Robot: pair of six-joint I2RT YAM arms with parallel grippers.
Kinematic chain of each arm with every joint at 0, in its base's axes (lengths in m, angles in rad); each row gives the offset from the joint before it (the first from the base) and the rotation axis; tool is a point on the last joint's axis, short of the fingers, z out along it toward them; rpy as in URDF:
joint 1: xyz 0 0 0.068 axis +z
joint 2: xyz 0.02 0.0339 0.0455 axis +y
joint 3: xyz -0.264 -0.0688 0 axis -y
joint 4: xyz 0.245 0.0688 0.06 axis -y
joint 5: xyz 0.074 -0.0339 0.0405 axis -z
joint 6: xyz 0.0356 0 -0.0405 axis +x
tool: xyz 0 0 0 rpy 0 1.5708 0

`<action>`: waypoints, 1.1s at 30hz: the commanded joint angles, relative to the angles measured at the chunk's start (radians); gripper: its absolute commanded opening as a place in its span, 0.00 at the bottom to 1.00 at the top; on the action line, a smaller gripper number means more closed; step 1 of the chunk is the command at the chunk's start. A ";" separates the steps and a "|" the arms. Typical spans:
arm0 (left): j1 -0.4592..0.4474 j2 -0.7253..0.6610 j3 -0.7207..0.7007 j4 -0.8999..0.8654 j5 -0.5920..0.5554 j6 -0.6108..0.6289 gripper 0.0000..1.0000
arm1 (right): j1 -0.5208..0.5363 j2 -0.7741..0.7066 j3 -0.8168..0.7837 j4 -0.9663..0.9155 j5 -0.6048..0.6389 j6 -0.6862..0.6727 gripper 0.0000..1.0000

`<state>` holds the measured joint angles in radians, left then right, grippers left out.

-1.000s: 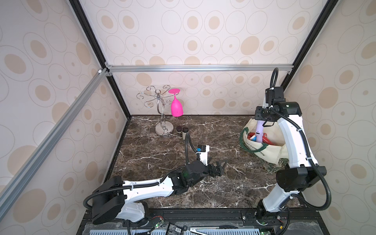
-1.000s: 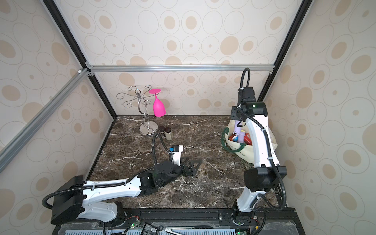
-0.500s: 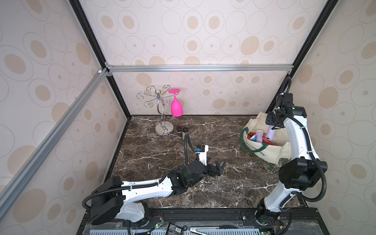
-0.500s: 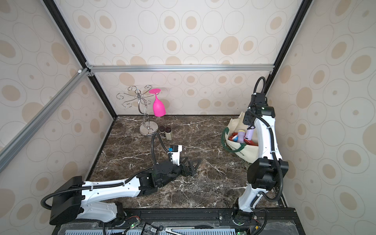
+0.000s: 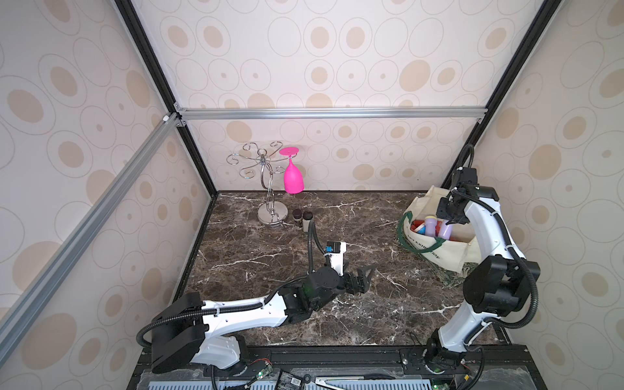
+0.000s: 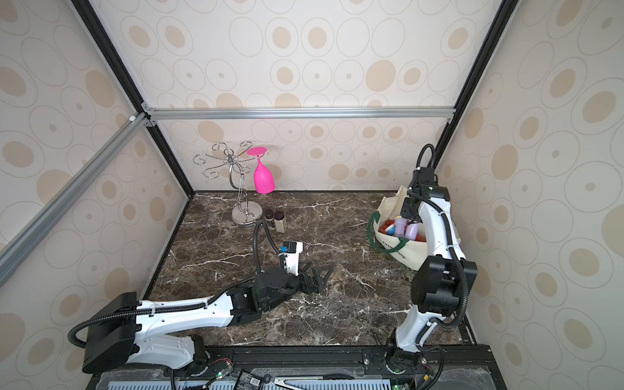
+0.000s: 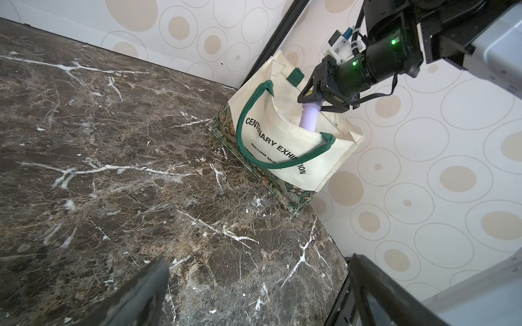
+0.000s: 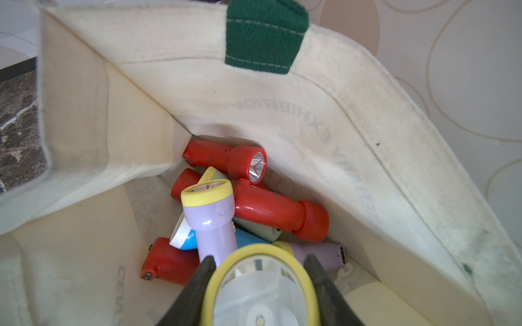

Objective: Put the flashlights into the tote bags
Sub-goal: Place the flashlight in the canvas bag.

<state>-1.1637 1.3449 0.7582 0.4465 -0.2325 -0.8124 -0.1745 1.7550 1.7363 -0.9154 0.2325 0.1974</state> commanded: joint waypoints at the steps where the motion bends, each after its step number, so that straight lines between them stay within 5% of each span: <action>1: -0.008 0.013 0.041 0.014 0.001 0.016 1.00 | 0.001 -0.050 -0.011 0.025 0.000 0.000 0.13; 12: -0.010 -0.016 0.021 0.018 -0.013 0.018 1.00 | 0.003 -0.091 0.008 0.047 -0.022 0.022 0.64; 26: -0.010 -0.058 0.007 -0.006 -0.046 0.019 1.00 | 0.042 -0.120 0.078 0.036 -0.023 0.034 0.79; 33: -0.007 -0.116 0.014 -0.109 -0.097 0.048 1.00 | 0.183 -0.194 0.053 0.106 0.002 0.021 0.99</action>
<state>-1.1652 1.2682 0.7578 0.3985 -0.2829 -0.7959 -0.0326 1.6245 1.7859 -0.8505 0.2150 0.2188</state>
